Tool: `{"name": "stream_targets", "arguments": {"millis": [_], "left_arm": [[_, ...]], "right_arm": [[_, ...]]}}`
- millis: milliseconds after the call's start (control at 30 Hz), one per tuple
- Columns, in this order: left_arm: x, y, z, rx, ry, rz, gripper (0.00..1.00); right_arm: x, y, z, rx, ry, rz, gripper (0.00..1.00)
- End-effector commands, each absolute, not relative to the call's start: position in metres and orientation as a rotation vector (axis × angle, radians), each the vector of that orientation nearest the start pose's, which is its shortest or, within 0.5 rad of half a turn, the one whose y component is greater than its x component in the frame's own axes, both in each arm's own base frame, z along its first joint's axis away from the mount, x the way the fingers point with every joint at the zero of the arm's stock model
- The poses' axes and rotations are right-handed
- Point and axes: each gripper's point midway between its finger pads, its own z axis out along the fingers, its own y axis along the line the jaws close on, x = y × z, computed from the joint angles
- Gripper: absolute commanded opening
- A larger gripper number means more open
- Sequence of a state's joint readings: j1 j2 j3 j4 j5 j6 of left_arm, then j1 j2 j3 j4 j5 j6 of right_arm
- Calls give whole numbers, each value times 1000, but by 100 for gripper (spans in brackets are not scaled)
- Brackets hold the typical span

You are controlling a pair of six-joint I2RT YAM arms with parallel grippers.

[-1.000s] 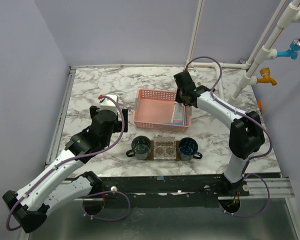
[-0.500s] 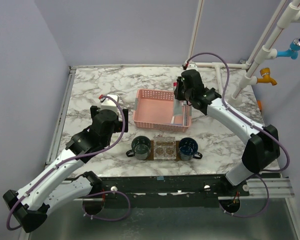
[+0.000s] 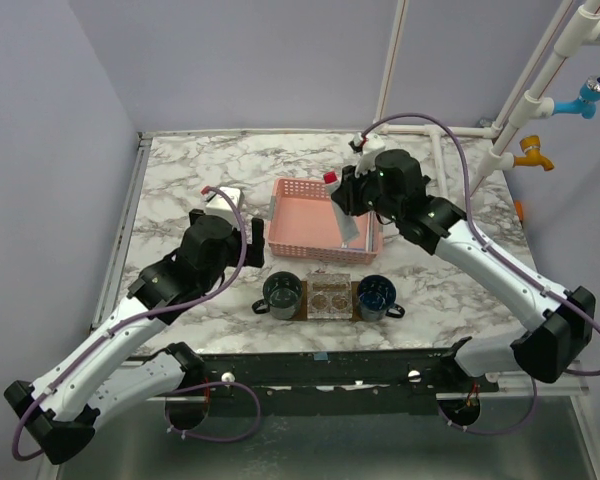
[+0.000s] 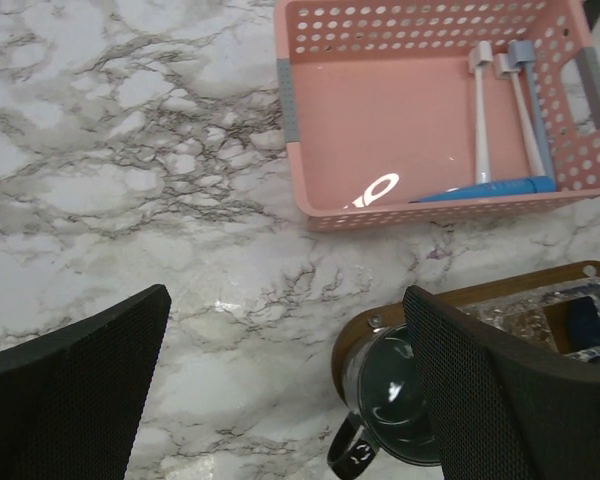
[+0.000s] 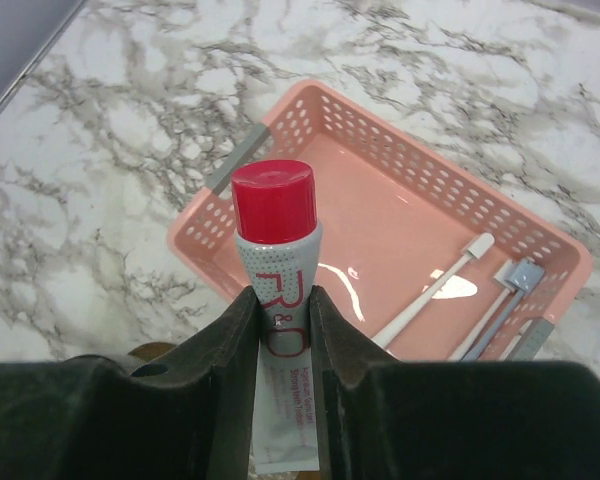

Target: Prepare toiletry sets of a toothbrush and toothpaste on the tray

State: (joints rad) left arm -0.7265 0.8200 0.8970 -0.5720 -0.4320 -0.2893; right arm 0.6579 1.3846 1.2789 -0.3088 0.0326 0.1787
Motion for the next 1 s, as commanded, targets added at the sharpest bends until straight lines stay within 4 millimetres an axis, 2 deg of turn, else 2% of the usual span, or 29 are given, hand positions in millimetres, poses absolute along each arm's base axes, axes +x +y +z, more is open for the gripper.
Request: {"name": "stream_targets", "arguments": {"millis": [0, 200, 567, 767, 967], "left_arm": [[231, -163, 272, 201, 2005, -442, 99], [211, -187, 298, 244, 2028, -653, 99], [183, -212, 341, 324, 2090, -978, 99], [171, -219, 350, 343, 2159, -1146, 98], [158, -228, 342, 395, 2254, -1280, 94]], "right_arm": [[308, 283, 292, -660, 1867, 584, 26], [276, 294, 299, -788, 1844, 628, 26], [224, 321, 315, -970, 1711, 706, 26], [206, 335, 328, -1030, 1652, 694, 26], [190, 352, 338, -1092, 1586, 666, 26]]}}
